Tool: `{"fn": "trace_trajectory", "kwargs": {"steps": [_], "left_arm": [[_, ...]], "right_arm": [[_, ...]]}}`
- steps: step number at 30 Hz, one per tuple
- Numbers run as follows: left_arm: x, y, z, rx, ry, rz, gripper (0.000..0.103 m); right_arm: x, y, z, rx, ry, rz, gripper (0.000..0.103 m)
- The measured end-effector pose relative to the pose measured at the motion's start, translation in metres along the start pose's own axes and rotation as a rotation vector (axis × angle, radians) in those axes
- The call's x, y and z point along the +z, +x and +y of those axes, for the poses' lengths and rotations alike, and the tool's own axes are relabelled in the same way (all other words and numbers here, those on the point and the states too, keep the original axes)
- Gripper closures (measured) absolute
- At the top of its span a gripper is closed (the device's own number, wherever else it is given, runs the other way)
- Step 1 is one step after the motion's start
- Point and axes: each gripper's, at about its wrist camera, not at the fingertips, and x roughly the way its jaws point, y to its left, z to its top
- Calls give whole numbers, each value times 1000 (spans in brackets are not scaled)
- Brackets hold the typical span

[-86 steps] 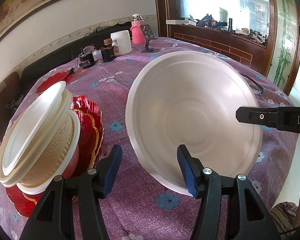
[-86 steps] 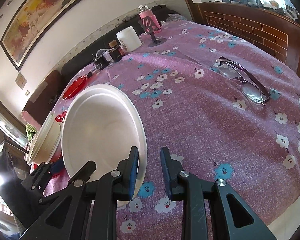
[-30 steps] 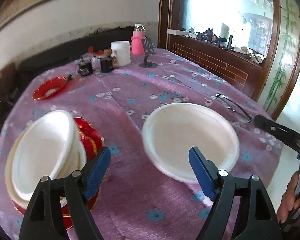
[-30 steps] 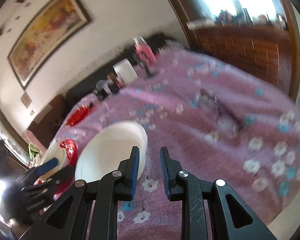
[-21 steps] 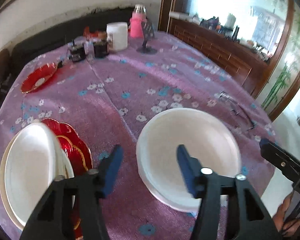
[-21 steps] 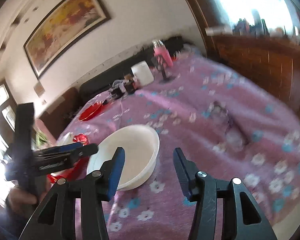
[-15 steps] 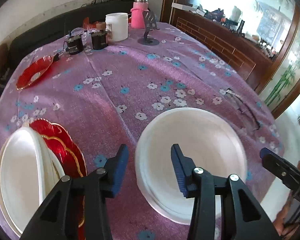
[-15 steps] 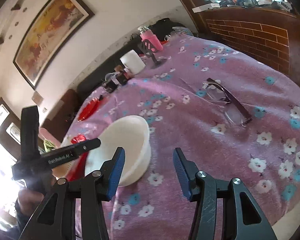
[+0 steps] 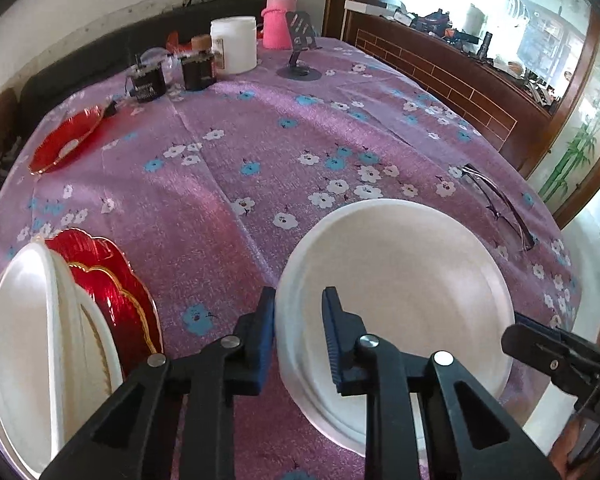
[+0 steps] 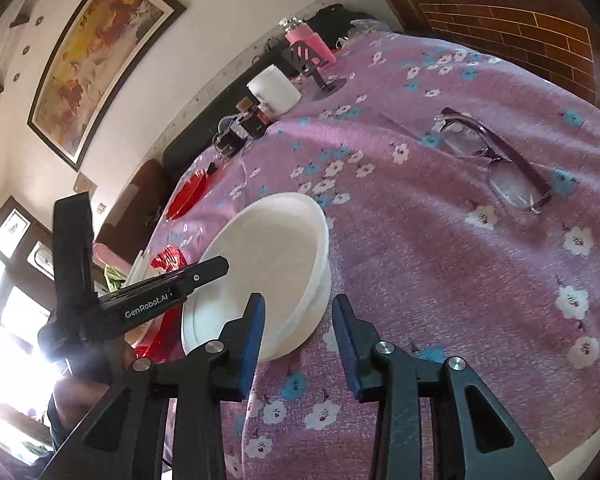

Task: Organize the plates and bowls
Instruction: 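Lift and carry the white bowl with the left gripper toward the stack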

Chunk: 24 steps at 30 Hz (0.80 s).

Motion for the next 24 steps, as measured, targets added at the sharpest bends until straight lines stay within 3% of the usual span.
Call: {"fn": "trace_trajectory", "kwargs": {"steps": [3,6,15,17,19,24], "left_arm": [[-7,-6,1,-1,-7,-34,81],[-14,-15,0,-13,-11,-75,81],[-27,-27,-9,25,32,-128,81],[-29,-26,-7,19,21,-124,81],[-31,-25,-6,25,23,-119,81],[-36,-24,-6,35,23,-118,81]], "right_arm": [[-1,-1,-1,-10,-4,-7,86],[0,-7,-4,-25,1,-32,90],[1,-18,1,-57,-23,-64,90],[1,-19,1,-54,-18,-54,88],[0,-20,-3,-54,6,-54,79],[-4,-12,-8,-56,19,-14,78]]}}
